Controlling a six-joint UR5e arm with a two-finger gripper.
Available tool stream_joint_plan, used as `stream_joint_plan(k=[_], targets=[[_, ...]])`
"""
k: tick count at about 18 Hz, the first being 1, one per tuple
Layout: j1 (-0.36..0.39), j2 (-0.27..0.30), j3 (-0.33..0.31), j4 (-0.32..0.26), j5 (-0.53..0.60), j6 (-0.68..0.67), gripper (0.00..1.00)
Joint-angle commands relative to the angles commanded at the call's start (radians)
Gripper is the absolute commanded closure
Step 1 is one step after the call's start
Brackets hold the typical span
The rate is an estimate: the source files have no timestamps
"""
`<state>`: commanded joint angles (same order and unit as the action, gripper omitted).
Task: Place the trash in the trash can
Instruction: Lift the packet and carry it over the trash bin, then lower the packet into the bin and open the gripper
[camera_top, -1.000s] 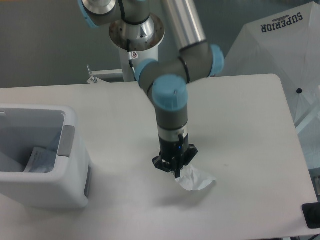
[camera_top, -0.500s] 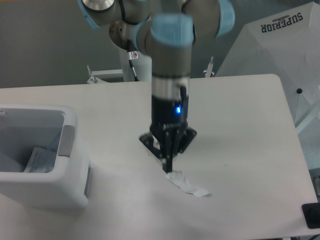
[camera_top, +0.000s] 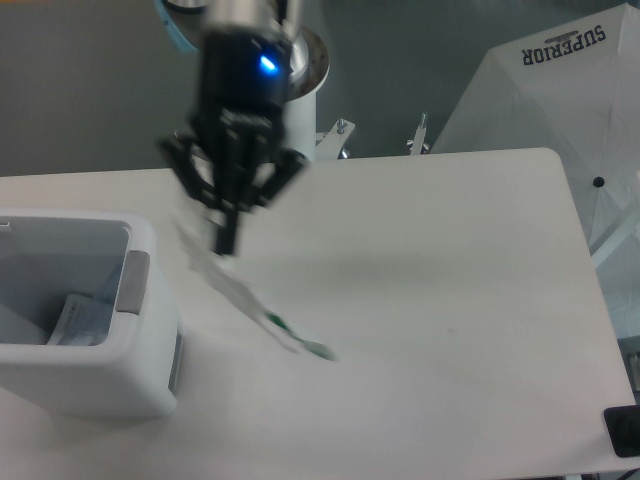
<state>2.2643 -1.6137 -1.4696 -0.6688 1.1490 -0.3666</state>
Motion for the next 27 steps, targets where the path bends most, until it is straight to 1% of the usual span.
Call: stream_joint_plan(k=[3, 5, 6, 8, 10, 15, 19, 20, 23, 27], targets=[[-0.107, -0.015, -0.008, 0.000, -0.008, 0.003, 1.00], [-0.134, -0.020, -0.012, 0.000, -0.009, 0.000, 1.00], [-0.156, -0.029, -0.009, 0.000, -0.009, 0.003, 1.00], [-0.176, -0.052, 0.003, 0.000, -0.009, 0.002, 1.00], [-0.215, -0.052, -0.018, 0.000, -0.008, 0.002, 1.00], [-0.236, -0.045, -0.049, 0.000, -0.003, -0.017, 1.00], [-0.242, 0.004, -0.119, 0.000, -0.003, -0.023, 1.00], [-0.243, 0.014, -0.145, 0.000, -0.003, -0.023, 1.00], [-0.246, 0.002, -0.158, 0.000, 0.003, -0.020, 1.00], [-0.244, -0.044, -0.155, 0.002, 0.005, -0.017, 1.00]])
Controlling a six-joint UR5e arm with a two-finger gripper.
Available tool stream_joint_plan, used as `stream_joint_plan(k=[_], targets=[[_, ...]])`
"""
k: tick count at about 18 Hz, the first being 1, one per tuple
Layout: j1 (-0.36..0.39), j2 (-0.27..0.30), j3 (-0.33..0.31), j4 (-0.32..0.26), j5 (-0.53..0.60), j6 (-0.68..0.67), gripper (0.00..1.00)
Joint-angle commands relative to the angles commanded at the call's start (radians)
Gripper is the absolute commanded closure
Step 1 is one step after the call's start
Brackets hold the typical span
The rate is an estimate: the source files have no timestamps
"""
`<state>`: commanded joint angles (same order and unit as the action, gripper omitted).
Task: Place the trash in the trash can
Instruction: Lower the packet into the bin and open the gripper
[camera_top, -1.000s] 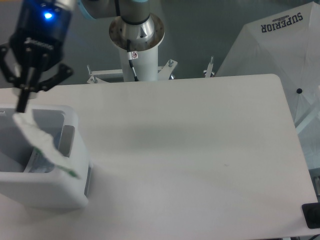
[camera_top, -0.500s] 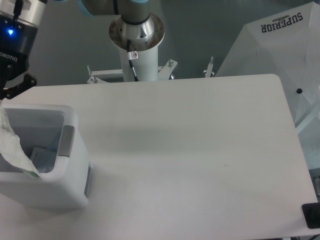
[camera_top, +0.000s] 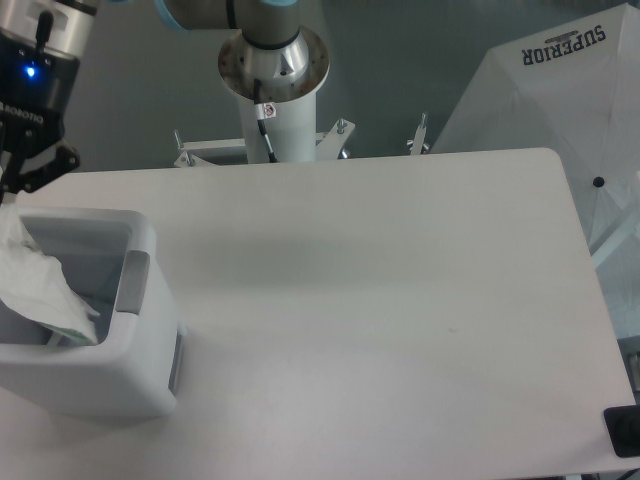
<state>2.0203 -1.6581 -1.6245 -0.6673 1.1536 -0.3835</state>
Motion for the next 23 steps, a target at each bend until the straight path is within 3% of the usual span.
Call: stream_joint_plan(k=[8, 23], targets=[[0.000, -0.063, 0.000, 0.000, 0.000, 0.003, 1.00], [0.000, -0.078, -0.037, -0.002, 0.064, 0.057, 1.00]])
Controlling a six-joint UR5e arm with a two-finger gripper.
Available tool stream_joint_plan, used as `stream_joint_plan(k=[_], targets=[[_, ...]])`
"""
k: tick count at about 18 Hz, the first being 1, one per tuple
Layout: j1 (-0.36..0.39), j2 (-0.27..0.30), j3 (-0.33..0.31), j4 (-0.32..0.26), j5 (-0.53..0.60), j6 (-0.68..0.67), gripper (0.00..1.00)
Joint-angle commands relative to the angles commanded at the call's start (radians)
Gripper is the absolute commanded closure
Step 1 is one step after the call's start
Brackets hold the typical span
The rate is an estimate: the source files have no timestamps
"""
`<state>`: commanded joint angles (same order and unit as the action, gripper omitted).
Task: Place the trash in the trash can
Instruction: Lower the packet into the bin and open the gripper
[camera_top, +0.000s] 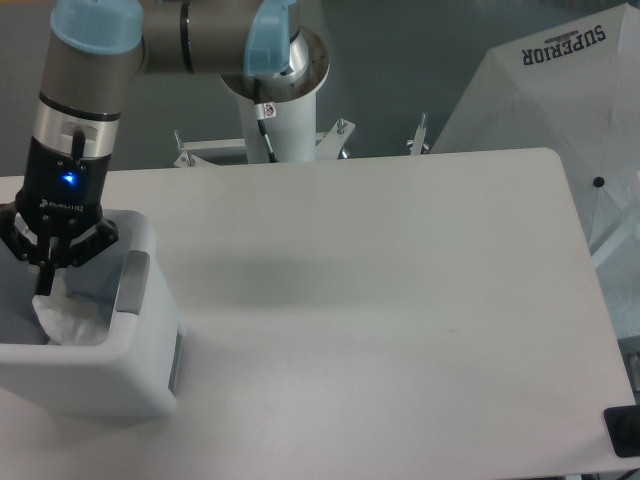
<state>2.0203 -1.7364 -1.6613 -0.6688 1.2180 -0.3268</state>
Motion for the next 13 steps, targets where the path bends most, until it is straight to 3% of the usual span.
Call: stream_joint_plan(k=[1, 3, 4, 5, 6, 9, 13], targets=[[-0.002, -0.003, 0.002, 0.000, 0.000, 0.008, 0.96], [0.000, -0.008, 0.005, 0.000, 0.000, 0.029, 0.72], [0.000, -0.002, 0.003, 0.000, 0.000, 0.043, 0.53], [0.003, 0.003, 0.002, 0.000, 0.000, 0.052, 0.15], [0.005, 0.006, 0.005, 0.000, 0.003, 0.054, 0.00], [0.012, 0.014, 0.029, 0.003, 0.040, 0.090, 0.00], [0.113, 0.076, 0.043, 0.003, 0.072, 0.173, 0.00]])
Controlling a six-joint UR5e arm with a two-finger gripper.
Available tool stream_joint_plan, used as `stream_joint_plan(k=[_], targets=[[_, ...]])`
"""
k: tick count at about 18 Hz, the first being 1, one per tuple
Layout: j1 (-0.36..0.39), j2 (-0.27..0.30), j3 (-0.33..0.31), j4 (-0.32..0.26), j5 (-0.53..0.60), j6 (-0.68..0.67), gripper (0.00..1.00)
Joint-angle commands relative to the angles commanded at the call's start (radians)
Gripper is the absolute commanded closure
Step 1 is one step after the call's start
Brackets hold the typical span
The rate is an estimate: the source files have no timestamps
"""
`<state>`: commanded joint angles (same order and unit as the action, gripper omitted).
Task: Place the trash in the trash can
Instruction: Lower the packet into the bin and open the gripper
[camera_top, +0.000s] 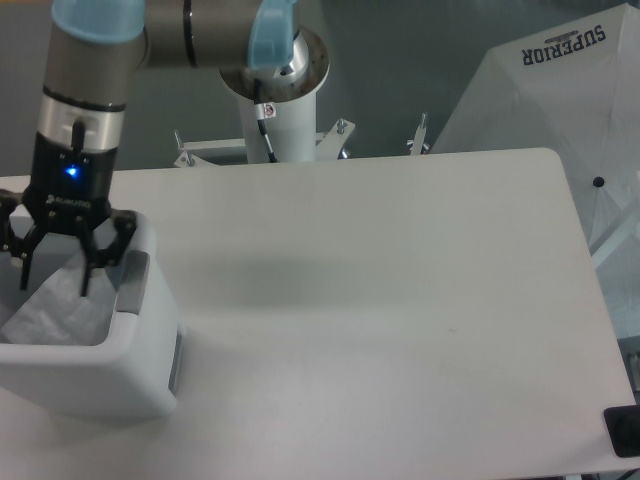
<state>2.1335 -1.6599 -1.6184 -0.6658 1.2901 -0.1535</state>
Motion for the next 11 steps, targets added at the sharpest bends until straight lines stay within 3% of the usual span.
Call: stream_joint_plan(k=[4, 8, 11], targets=[[0.120, 0.054, 0.000, -0.005, 0.044, 0.118, 0.00], [0.242, 0.112, -0.106, -0.015, 0.060, 0.485, 0.00], [0.315, 0.135, -0.124, -0.035, 0.057, 0.616, 0.00]])
